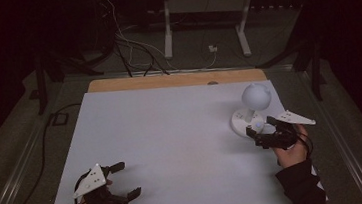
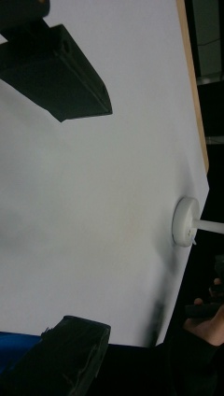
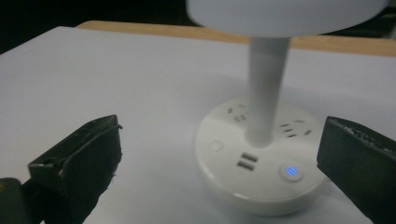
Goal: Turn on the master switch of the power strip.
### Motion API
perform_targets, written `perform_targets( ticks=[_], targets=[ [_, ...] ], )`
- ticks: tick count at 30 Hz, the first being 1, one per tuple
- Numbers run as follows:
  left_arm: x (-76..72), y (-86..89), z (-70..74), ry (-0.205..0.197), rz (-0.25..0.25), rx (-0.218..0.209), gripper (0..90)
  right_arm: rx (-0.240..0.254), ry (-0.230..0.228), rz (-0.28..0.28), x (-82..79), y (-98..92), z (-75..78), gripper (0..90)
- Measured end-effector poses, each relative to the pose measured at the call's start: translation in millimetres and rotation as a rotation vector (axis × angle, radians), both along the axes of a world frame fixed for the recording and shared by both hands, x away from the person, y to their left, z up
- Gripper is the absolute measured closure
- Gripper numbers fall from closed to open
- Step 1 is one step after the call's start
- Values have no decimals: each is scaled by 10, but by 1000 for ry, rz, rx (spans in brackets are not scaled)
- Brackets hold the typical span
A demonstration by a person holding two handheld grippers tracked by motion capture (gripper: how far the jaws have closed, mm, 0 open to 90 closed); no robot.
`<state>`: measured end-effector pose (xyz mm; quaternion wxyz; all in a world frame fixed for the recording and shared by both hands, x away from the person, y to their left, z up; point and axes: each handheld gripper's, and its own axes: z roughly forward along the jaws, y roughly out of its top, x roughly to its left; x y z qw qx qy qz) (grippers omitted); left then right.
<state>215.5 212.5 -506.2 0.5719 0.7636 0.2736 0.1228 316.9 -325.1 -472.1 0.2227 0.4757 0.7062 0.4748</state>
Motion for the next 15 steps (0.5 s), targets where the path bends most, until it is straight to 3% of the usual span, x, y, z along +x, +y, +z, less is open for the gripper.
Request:
perform_targets(
  ticks=[3,11,15],
  targets=[
    [-1,-1,0,1,0,0,3,24,2,15,-34,12,5,0],
    [-3,-7,-1,3,-4,2,3,13,-34,68,-150,103,-25,0],
    [1,-6,0,3,-5,2,3,3,-31,99,-208,157,-53,0]
  ],
)
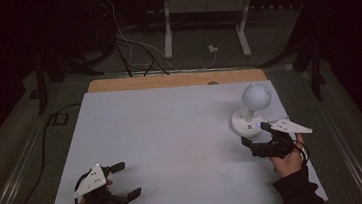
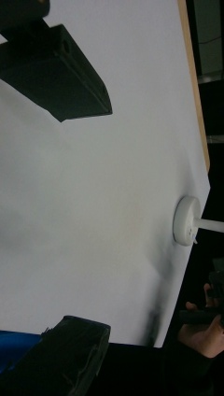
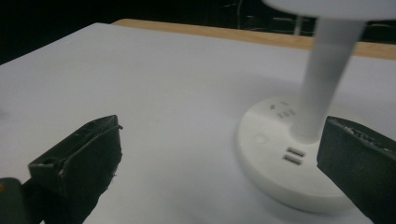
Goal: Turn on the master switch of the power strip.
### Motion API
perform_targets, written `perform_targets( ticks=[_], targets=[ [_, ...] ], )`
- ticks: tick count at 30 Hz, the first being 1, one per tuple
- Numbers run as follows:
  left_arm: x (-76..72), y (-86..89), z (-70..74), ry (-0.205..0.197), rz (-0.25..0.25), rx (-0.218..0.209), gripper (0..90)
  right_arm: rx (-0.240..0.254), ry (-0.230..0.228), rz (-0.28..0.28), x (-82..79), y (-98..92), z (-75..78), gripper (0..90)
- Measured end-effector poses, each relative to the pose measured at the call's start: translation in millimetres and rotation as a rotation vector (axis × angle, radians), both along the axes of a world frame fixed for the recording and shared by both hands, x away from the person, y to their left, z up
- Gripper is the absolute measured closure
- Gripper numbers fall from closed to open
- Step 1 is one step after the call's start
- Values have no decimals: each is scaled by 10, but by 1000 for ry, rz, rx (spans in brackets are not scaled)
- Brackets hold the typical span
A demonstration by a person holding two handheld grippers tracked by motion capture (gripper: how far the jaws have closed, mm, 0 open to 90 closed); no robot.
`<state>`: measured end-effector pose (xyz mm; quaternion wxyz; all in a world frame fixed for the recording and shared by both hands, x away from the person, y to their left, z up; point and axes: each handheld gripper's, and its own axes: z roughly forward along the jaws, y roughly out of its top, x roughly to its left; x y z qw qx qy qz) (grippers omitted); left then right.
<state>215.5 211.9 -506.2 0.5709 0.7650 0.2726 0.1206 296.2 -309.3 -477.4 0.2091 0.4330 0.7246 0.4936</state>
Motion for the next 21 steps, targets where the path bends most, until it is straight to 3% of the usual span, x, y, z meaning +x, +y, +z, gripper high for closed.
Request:
perform_targets(
  ticks=[21],
  targets=[
    [-7,-6,3,-1,-6,5,3,-64,93,126,-265,42,-278,0]
  ],
)
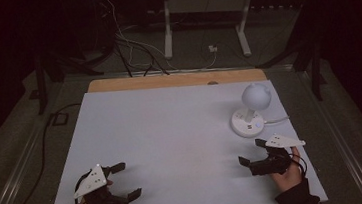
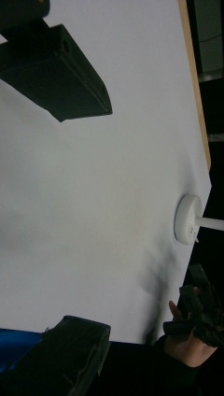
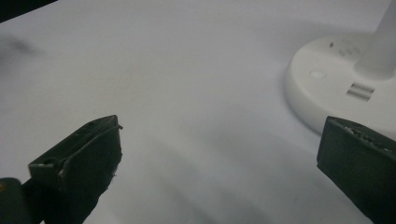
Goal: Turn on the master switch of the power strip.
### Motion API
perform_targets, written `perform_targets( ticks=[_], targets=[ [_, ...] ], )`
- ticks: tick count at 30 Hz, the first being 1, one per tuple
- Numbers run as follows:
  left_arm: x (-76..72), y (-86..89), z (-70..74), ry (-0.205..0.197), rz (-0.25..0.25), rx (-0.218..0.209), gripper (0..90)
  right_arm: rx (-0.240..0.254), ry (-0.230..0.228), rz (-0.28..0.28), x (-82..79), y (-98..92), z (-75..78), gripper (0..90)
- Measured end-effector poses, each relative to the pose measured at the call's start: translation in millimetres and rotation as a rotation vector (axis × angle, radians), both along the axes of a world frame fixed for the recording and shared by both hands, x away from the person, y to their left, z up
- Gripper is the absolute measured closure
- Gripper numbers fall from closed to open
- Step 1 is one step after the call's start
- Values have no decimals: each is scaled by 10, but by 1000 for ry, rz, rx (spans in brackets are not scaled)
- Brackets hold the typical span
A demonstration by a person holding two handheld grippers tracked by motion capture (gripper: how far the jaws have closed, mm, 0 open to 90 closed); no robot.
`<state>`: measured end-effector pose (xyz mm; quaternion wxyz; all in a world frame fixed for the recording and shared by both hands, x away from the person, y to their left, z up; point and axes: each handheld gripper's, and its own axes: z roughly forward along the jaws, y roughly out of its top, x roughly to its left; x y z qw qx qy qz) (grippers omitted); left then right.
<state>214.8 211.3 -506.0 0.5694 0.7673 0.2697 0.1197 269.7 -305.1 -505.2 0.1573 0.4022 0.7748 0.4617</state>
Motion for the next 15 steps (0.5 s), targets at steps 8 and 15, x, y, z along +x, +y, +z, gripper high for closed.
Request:
perform_targets(
  ticks=[8,15],
  targets=[
    [0,-4,-1,4,0,6,3,-30,19,31,-85,-71,-61,0],
    [1,-6,-3,5,0,9,3,-60,33,70,-162,-127,-113,0]
  ],
)
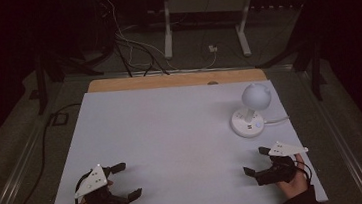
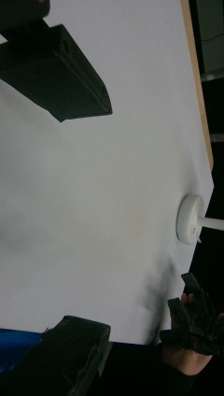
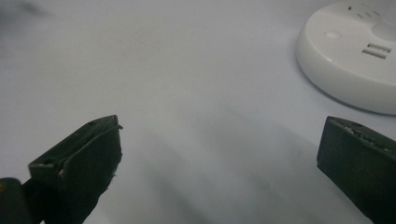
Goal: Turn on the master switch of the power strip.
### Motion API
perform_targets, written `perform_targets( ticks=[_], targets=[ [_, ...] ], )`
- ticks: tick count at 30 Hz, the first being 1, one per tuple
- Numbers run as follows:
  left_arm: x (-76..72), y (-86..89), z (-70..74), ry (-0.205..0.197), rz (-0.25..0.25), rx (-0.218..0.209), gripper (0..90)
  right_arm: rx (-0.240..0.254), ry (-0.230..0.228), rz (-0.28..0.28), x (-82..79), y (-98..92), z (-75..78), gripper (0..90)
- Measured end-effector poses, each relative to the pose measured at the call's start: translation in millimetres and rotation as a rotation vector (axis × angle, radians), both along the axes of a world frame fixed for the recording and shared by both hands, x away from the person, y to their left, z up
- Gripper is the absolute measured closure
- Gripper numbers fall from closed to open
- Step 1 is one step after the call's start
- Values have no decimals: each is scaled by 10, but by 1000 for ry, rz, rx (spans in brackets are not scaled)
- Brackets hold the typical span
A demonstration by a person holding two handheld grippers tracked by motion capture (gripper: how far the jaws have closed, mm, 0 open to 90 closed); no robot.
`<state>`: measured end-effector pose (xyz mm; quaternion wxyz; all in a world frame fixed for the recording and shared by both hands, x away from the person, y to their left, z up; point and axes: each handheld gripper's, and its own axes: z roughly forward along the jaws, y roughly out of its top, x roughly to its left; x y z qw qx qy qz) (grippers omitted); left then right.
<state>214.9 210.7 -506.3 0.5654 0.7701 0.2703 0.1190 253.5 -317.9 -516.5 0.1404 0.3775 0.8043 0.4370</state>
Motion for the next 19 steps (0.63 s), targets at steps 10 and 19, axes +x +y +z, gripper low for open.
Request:
perform_targets(
  ticks=[10,19],
  targets=[
    [3,-9,-5,2,-2,5,3,-77,41,30,-61,-69,-103,0],
    [6,-12,-6,3,-5,10,3,-89,39,21,-55,-75,-87,0]
  ],
)
